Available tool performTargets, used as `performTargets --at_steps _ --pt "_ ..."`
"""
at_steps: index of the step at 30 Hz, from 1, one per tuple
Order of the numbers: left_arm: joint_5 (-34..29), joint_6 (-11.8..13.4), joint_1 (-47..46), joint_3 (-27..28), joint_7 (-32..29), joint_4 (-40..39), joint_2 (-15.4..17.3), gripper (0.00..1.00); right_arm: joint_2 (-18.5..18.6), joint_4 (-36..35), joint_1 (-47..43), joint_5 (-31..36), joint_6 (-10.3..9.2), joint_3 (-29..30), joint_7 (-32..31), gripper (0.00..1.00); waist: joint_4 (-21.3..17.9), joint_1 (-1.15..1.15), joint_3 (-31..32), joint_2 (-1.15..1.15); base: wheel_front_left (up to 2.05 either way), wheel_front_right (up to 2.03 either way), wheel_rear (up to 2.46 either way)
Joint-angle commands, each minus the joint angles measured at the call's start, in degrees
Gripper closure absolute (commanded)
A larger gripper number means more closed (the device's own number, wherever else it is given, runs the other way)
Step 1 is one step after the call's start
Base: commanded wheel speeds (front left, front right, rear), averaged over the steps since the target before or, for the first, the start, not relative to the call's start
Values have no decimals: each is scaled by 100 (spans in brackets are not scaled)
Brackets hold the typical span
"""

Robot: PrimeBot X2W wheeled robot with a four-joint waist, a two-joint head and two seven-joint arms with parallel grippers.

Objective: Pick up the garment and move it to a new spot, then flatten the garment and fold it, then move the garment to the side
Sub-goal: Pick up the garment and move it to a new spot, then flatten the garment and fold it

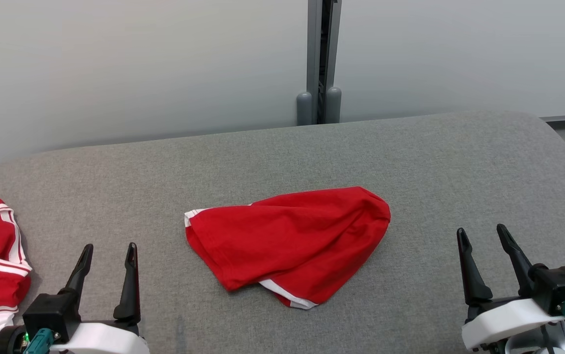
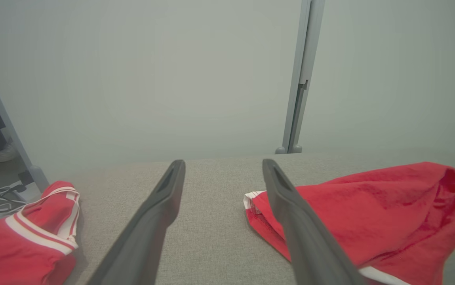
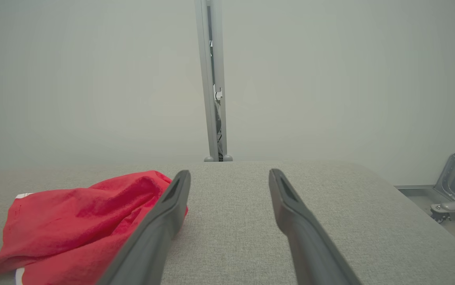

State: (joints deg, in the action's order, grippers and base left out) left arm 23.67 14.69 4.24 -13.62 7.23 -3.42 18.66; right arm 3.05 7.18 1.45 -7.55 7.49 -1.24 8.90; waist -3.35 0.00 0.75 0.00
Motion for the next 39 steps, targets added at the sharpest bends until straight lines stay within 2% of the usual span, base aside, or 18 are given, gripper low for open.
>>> performTargets --at_steps 1,23,30,32,33,39 --pt "2 33 30 20 -5 -27 21 0 6 -23 -62 -35 1 12 -1 0 0 0 -2 0 0 0 0" --pt "-67 134 -157 -64 -62 -81 90 0 -2 -55 32 67 1 -125 -44 0 125 0 -141 0 0 0 0" --pt "-96 95 -365 -72 -23 -146 109 0 71 -121 171 121 1 -792 -168 0 364 0 -480 0 0 0 0" --pt "-109 96 -486 -84 29 -145 70 0 198 -63 266 64 1 -1354 -258 0 506 0 -732 0 0 0 0" --pt "-109 96 -486 -84 29 -145 70 0 198 -63 266 64 1 -1354 -258 0 506 0 -732 0 0 0 0" --pt "-77 84 -720 -126 200 -5 -69 0 498 180 483 -102 1 -2369 -479 0 770 0 -1200 0 0 0 0"
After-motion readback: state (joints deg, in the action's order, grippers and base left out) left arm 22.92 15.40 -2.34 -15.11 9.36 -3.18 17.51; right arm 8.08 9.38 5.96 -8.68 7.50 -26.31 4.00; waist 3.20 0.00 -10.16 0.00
